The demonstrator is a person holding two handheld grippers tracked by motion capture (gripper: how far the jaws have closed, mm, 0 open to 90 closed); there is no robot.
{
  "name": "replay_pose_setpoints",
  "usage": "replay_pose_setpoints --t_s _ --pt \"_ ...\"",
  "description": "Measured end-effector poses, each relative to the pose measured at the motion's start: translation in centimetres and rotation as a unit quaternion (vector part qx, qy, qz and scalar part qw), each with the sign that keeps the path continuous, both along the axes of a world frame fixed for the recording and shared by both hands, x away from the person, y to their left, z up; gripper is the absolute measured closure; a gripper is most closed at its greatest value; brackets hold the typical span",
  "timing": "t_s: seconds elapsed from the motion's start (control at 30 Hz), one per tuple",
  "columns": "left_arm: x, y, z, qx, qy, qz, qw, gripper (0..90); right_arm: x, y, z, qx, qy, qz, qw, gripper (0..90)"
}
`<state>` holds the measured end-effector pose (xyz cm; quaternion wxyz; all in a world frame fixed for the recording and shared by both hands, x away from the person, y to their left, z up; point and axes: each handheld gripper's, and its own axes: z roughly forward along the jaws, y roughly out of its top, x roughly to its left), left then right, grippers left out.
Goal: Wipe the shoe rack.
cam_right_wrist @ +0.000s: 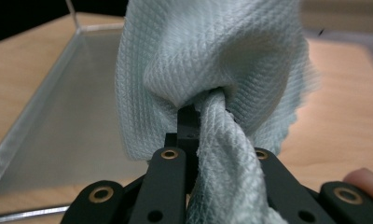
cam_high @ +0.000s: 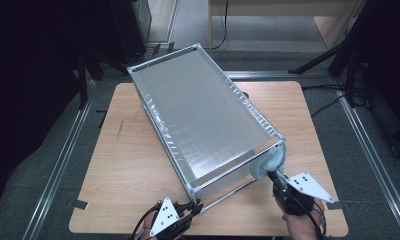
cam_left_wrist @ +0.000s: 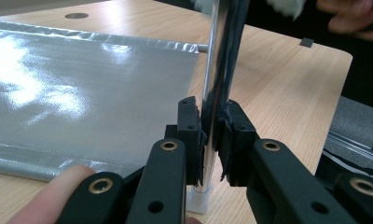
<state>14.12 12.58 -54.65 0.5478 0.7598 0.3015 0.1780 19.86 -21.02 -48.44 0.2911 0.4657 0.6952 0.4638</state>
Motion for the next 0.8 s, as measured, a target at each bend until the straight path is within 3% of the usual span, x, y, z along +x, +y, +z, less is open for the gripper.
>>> replay_pose_setpoints --t_s 0.2,0.27,0.3,0.4,0.43,0.5,0.53,0.57,0.63,0.7,0.8 --pt "0.0 0.0 -0.1 -0.004 0.0 0.001 1.0 80.8 1.2 2.4 -3.3 -0.019 0.056 0.03 0.9978 84.1" --pt "0.0 0.0 -0.1 -0.004 0.0 0.001 1.0 80.8 1.5 2.7 -3.7 -0.028 0.06 0.028 0.9974 84.1" --pt "0.0 0.0 -0.1 -0.003 0.0 0.001 1.0 80.8 2.2 3.1 -4.4 -0.049 0.084 -0.018 0.9951 84.1" --pt "-0.1 0.0 -0.1 -0.001 -0.001 0.003 1.0 80.8 3.1 2.7 -5.7 -0.055 0.113 -0.039 0.9913 83.6" --pt "-0.1 0.0 -0.1 -0.001 -0.001 0.003 1.0 80.8 3.1 2.7 -5.7 -0.055 0.113 -0.039 0.9913 83.6" --pt "-0.1 0.0 -0.1 -0.001 -0.002 0.003 1.0 80.8 2.9 2.2 -5.6 -0.039 0.127 -0.005 0.9912 77.0" --pt "-0.1 0.0 -0.1 -0.001 -0.002 0.003 1.0 80.8 2.9 2.2 -5.6 -0.039 0.127 -0.005 0.9912 77.0" --pt "0.0 -0.1 -0.1 -0.001 -0.002 0.003 1.0 80.8 2.0 2.0 -5.0 -0.016 0.116 0.04 0.9923 64.0" --pt "0.0 -0.1 -0.1 0.0 -0.003 0.002 1.0 80.8 0.9 2.1 -3.9 -0.019 0.084 0.067 0.994 54.6" --pt "0.0 -0.1 -0.1 0.001 -0.004 0.003 1.0 80.8 0.2 2.3 -2.5 -0.025 0.054 0.077 0.9952 48.8" --pt "0.0 -0.2 -0.1 0.001 -0.003 0.003 1.0 80.9 -0.2 2.4 -0.3 -0.007 0.03 0.092 0.9953 42.3"
